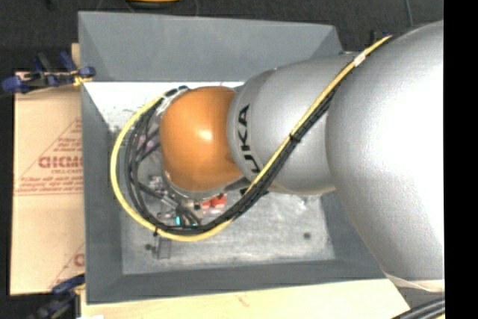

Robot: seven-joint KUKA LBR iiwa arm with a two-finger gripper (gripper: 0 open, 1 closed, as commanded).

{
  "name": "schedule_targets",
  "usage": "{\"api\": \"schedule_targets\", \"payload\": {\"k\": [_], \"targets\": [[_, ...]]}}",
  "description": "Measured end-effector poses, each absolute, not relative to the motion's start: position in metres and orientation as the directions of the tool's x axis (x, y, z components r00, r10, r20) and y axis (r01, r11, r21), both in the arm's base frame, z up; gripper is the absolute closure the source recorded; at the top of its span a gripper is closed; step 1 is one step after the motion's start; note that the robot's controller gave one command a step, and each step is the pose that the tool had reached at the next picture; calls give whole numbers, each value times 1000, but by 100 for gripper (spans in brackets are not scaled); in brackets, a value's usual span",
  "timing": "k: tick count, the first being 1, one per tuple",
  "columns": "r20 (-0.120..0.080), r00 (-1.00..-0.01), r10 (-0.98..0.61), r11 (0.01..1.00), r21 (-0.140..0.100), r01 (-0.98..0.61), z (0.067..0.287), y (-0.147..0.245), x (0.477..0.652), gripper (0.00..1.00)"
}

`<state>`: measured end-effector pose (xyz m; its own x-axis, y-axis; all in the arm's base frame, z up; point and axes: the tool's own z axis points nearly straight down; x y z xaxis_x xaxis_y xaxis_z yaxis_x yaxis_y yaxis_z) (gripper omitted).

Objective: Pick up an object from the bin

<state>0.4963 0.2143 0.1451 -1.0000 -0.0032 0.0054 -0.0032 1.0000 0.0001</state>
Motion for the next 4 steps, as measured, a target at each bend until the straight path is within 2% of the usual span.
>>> {"api": "schedule_targets", "payload": {"k": [1,2,3,4], "targets": [[-8,-976,-218,976,-1,-218,242,181,493,0],[3,-995,-98,995,-2,-98,148,116,525,0],[-3,-997,-72,997,0,-72,68,106,596,0],[-4,-998,-70,998,2,-70,72,107,595,100]]}}
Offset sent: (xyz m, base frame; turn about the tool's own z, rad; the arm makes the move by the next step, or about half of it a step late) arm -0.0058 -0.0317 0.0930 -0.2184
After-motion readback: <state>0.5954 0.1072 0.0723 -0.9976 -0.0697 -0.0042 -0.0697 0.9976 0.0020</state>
